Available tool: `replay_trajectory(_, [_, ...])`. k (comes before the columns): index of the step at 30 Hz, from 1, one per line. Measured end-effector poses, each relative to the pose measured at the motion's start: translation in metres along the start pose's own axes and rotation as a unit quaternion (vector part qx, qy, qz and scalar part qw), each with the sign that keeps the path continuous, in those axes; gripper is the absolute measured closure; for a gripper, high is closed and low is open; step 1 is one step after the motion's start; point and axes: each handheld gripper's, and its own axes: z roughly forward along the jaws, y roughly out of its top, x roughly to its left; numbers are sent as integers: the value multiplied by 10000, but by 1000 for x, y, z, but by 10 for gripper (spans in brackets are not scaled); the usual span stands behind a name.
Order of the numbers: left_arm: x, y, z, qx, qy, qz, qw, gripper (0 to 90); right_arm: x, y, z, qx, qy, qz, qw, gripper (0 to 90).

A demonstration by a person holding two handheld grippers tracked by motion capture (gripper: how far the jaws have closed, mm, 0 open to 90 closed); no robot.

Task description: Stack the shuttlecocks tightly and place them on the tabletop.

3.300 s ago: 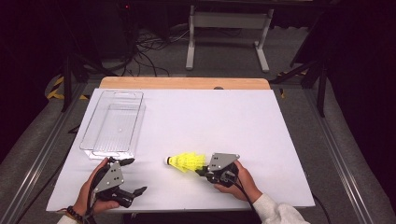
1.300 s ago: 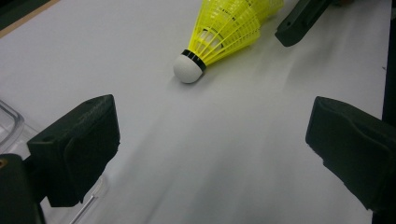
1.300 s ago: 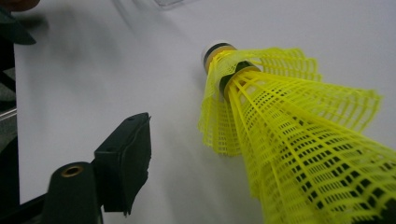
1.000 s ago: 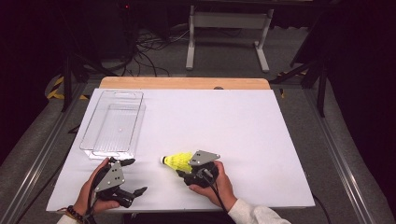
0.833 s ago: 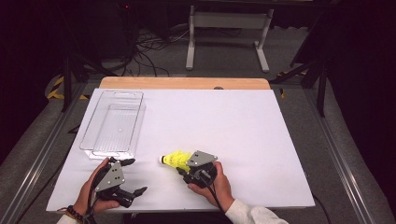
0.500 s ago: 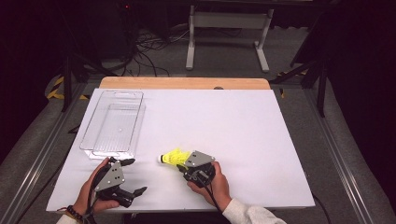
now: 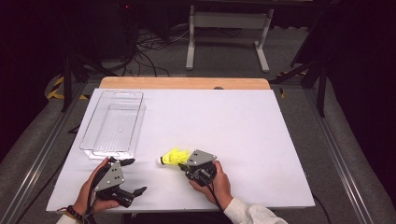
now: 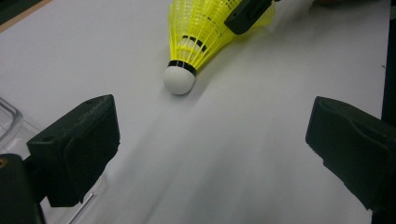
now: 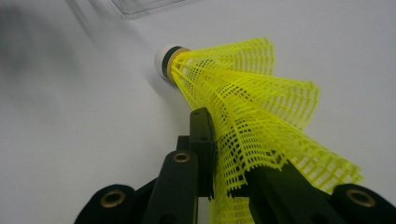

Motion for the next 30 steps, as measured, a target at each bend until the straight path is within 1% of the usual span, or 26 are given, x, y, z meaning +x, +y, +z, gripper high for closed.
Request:
replay_trajectory(7, [0,0,0,-4,-7,-3,10000,36,-2,0,-1,-32,15,13,10000,848])
replay_trajectory(16, [0,0,0,-4,3,-1,10000,36,-6,1,-5,-97,-39,16,9999,853])
replay_trajectory(30, [0,0,-1,-17,-8,0,10000,36,-6,1,-6,-125,-33,-62,9999,857])
